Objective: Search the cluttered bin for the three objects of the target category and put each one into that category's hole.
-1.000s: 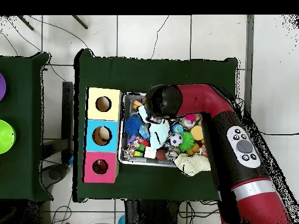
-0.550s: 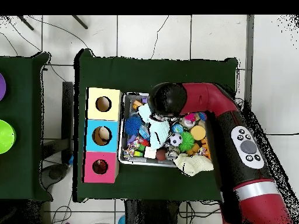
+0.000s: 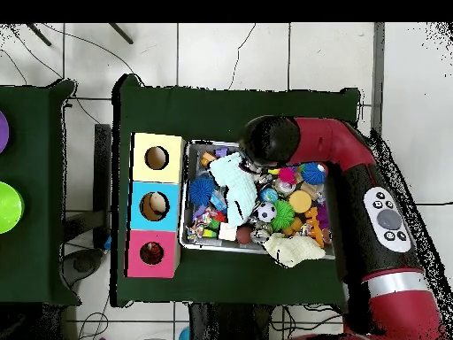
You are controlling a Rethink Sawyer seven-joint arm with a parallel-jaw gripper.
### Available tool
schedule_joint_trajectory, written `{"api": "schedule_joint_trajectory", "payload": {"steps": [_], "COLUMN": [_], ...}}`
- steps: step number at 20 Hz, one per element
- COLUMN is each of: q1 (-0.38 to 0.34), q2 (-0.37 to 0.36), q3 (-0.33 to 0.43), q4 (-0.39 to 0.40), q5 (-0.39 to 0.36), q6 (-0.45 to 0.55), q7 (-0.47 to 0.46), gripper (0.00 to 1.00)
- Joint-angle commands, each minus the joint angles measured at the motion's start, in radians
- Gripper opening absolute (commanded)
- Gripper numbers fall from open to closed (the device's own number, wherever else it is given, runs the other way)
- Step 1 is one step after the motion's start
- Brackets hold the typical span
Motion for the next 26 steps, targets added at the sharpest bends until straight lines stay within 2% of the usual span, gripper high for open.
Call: {"api": "schedule_joint_trajectory", "payload": {"steps": [1,5,8,11,13,17,26], "q1": [-0.039,-0.047,-0.053,-0.055,-0.064,-0.092,-0.112], "q2": [0.098,0.128,0.092,0.074,0.067,0.026,-0.019], "q3": [-0.048,-0.041,-0.033,-0.032,-0.024,-0.017,-0.028], "q4": [-0.162,-0.232,-0.170,-0.169,-0.161,-0.095,-0.036], "q5": [-0.069,-0.085,-0.078,-0.100,-0.109,-0.120,-0.187], "q6": [0.156,0.216,0.247,0.312,0.300,0.269,0.311], "q7": [-0.077,-0.143,-0.162,-0.207,-0.213,-0.217,-0.291], "gripper": [1.00,1.00,1.00,1.00,1.00,1.00,1.00]}}
